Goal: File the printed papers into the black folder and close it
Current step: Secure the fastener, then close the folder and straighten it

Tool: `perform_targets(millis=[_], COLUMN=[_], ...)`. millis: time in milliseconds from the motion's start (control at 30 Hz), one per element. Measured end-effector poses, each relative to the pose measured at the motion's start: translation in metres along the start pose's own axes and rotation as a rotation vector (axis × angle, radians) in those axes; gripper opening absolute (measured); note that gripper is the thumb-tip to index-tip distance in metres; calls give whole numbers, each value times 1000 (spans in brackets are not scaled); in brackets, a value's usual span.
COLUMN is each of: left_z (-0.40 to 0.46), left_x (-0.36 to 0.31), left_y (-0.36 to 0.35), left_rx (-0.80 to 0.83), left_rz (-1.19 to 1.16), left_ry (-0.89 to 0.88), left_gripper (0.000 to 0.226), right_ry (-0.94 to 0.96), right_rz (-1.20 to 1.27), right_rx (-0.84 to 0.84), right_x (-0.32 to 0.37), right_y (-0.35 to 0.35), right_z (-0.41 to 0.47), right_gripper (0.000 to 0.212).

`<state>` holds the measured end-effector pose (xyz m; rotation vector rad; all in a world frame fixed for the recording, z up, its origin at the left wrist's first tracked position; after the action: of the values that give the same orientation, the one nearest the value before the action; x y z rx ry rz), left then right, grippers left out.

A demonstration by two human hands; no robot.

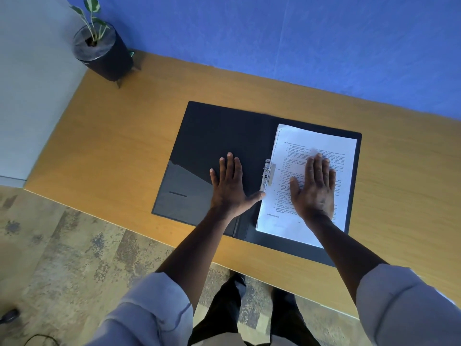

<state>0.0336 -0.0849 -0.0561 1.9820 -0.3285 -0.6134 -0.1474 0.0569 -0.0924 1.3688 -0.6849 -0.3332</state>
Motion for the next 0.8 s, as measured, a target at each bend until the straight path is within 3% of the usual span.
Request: perform_targets(millis=[267,433,633,800], left_z=[-44,-77,-99,-99], left_x=[6,1,-6,-13], left_y=[-18,-21,-38,-37], left_rx=[-94,-227,-238,-317], left_rz=[-48,-157,-182,-353], left_ry=[131,363,500,600], left_gripper=[97,71,70,63], right_ry=[18,33,43,46], right_rz=[-14,-18,-4,-6], right_rx=[17,23,20,33], right_x=[-2,-2,-2,-3], right_y=[-1,-2,-1,-2], right_z=[1,3,3,3], right_gripper=[73,73,74,74])
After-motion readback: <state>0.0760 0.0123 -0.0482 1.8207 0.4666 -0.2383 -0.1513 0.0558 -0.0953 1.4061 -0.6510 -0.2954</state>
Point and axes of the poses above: each hand's wrist, its own z-axis towards the middle knuckle, its own y-axis out of the back of the hand, x = y × z, the point moved 2 cm from there along z, towards the middle knuckle, and after that the axes turned 5 degrees about y, right-handed, at the moved point
